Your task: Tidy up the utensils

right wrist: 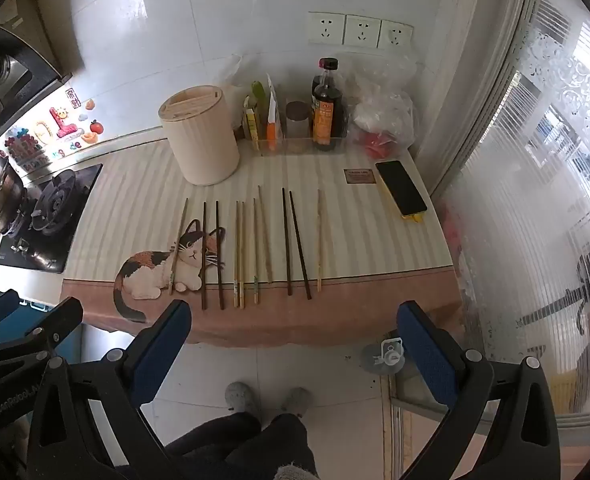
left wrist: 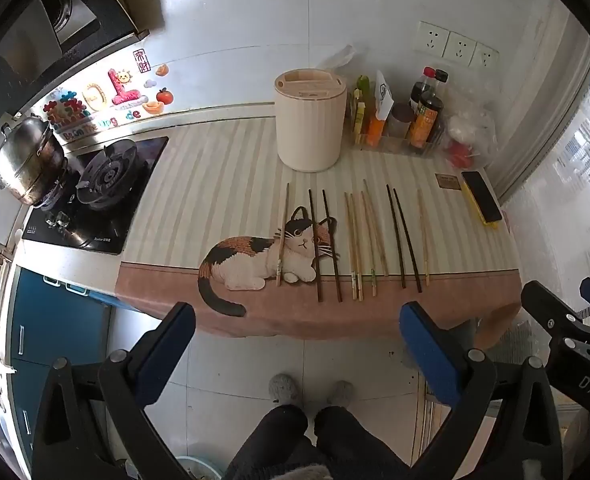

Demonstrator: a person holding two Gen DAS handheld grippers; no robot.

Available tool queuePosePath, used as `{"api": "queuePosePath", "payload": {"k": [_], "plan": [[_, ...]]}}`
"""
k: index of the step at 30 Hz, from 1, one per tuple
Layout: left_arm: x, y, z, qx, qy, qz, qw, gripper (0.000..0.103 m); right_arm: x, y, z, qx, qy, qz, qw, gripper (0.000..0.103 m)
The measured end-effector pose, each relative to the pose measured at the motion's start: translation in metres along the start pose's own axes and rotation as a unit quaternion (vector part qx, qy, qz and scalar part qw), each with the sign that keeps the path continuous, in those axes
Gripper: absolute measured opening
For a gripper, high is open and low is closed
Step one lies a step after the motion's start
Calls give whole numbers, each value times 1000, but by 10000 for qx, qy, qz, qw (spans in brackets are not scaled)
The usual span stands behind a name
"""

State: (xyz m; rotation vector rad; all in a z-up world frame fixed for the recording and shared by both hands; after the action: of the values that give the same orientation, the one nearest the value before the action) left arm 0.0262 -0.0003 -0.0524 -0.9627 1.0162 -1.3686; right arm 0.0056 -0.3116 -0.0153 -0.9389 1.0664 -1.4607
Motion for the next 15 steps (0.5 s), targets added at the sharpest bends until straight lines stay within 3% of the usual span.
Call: {"api": "queuePosePath", "payload": {"k": [15], "plan": [[-2, -5, 1, -17, -58, 13, 10000, 103, 0, -3, -3, 46, 10, 33, 10000, 103]]}}
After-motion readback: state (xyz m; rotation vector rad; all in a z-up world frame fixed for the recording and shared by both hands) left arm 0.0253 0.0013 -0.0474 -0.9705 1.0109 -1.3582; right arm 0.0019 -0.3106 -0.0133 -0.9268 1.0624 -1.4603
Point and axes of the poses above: each gripper's, at about its wrist camera, not at the fingertips, and y roughly the way its jaws point, x to its right, z to its top, the point moved 6 cm from there along y, roughly the way its jaws point, and after that the axes turned 10 degrees about -x, right-handed, at the moved point
